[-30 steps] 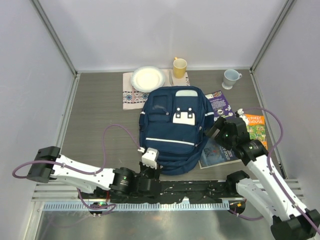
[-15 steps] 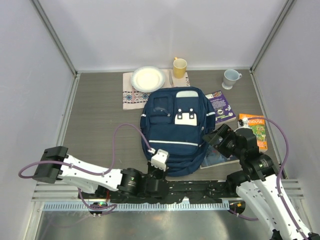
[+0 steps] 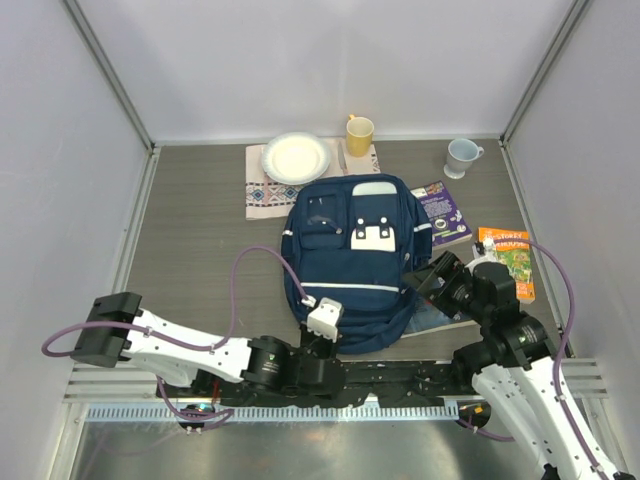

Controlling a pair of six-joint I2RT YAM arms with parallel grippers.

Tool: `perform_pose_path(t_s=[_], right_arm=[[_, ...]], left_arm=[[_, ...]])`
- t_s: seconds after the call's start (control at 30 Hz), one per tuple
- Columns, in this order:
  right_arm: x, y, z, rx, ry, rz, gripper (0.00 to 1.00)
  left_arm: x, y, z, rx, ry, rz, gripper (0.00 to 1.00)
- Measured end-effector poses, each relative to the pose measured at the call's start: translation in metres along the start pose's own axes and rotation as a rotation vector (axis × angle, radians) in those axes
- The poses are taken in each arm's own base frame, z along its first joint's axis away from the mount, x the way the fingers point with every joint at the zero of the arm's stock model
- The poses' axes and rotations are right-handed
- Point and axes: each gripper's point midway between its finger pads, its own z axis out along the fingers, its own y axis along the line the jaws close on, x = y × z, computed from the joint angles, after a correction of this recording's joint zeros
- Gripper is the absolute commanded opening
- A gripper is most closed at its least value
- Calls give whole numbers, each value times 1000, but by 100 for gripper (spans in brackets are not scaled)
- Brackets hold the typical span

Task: Pack the student bag
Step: Unzip the student bag at the center of the board.

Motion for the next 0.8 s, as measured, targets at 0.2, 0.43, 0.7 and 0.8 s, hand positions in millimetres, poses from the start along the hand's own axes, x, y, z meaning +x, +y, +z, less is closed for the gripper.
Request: perform_pose_path(t_s=[0.2, 0.43, 0.7, 0.8], right_arm=[[-1, 4, -6, -47, -29, -7, 85], [5, 3, -11, -55, -14, -7, 85], [17, 3, -12, -54, 55, 14, 83], [23, 3, -13, -58, 88, 27, 80]], left_arm=[[0, -1, 2, -36, 7, -8, 0], [2, -1, 4, -52, 11, -10, 0], [-3, -5, 3, -39, 8, 25, 0], [-8, -9, 0, -15, -1, 4, 0]])
